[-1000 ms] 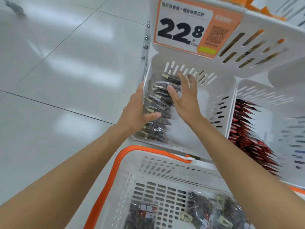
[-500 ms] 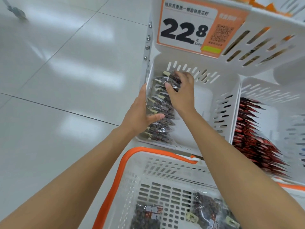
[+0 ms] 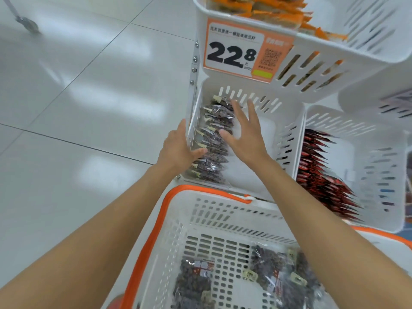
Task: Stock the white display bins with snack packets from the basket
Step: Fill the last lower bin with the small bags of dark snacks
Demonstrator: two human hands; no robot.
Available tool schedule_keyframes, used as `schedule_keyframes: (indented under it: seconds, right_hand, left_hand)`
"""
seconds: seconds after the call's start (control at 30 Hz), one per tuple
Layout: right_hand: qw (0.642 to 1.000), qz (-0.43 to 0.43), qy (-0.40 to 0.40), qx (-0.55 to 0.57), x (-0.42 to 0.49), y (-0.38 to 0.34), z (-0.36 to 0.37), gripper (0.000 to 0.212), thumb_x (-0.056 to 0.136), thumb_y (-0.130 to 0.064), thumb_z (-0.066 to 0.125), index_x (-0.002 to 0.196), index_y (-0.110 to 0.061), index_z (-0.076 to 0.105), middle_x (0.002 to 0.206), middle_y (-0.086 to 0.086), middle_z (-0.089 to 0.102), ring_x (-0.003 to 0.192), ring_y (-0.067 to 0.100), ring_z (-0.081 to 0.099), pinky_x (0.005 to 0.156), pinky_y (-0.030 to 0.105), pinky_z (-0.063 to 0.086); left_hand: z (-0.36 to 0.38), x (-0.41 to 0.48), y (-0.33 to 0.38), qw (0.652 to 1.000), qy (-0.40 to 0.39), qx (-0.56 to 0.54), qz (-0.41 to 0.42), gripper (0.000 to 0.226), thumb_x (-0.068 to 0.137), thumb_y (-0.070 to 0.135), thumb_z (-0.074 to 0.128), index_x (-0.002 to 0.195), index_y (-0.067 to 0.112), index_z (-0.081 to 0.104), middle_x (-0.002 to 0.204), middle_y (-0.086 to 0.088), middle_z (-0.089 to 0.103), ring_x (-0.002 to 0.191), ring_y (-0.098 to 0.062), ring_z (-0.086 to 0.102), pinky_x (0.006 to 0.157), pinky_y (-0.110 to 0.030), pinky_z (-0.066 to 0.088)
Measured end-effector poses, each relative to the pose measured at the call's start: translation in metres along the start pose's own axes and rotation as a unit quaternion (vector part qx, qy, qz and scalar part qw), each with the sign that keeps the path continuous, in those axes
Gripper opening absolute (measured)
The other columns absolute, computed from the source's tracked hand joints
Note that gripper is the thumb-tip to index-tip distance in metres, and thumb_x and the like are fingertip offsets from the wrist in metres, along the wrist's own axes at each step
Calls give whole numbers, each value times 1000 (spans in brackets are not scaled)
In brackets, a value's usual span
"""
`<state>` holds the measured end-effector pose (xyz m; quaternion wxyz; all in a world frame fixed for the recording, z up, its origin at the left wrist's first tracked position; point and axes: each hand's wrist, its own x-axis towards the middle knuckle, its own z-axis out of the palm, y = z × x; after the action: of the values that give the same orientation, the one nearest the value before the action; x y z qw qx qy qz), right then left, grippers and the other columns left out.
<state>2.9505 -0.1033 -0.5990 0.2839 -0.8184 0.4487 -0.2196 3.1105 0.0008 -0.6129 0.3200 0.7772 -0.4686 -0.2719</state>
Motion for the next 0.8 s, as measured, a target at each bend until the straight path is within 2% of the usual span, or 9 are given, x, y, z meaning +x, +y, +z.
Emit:
schedule_keyframes:
  seconds: [0.13,0.2,0.27,0.37,0.43,0.53,0.63,0.73,0.8]
  right_hand:
    - [997,-22,75,28,-74,-24,-39,48,92,-24,65,137,-21,51,141,-1,45,126,11,45,107,26,36]
    - [992,-32,117,19,-124,-34,-54,31,92,-14,63,123,-16,60,114,-6,53,92,4,52,85,23,46]
    - [994,-28,109,17,-174,-35,-59,23,91,-12,62,114,-17,63,102,-8,54,78,7,53,73,22,47]
    - [999,32,-33,6,-238,-19,-42,22,92,-19,62,113,-21,63,105,-6,58,83,9,58,78,31,51]
    - [982,70,-175,-28,-267,-6,-14,30,94,-29,61,123,-23,60,125,-4,55,106,12,57,95,33,48]
    - [953,126,-274,-9,-281,5,38,55,98,-38,55,148,-21,38,157,0,29,145,21,27,118,40,25]
    - [926,183,-330,-33,-277,12,81,73,99,-45,46,156,-24,6,164,0,8,151,25,5,120,48,17]
    - [923,157,-317,-151,-284,17,95,58,97,-37,52,147,-15,33,151,9,36,139,32,32,112,45,30]
    - [937,150,-282,-142,-287,23,87,24,93,-28,58,108,-10,61,109,10,57,103,25,54,87,37,42]
  left_hand:
    - [-12,-47,23,998,63,22,-11,71,87,37,70,145,17,34,136,-11,48,126,-27,45,102,-38,38]
    - [-11,-80,36,996,84,-6,33,54,88,29,69,136,19,46,124,-6,55,113,-23,53,96,-36,45]
    - [-8,-117,45,994,81,-21,72,45,88,22,69,130,19,54,113,-2,59,94,-16,56,87,-31,48]
    - [-1,-167,42,994,53,-32,95,38,87,17,69,123,19,58,102,3,58,78,-12,52,79,-30,50]
    - [1,-193,33,994,45,-66,80,33,87,15,69,118,19,59,97,5,55,77,-14,52,79,-39,53]
    - [0,-222,25,995,26,-86,39,36,87,17,70,120,19,58,99,7,56,85,-16,57,82,-41,53]
    - [-1,-241,20,997,-30,-64,20,44,87,22,71,128,22,53,110,5,56,97,-15,59,87,-37,53]
    - [-2,-252,17,996,-83,-31,3,50,88,25,69,134,25,49,122,8,52,107,-11,57,92,-33,52]
    - [0,-255,13,995,-96,-31,-15,49,89,23,68,135,23,49,124,9,50,111,-11,55,95,-31,51]
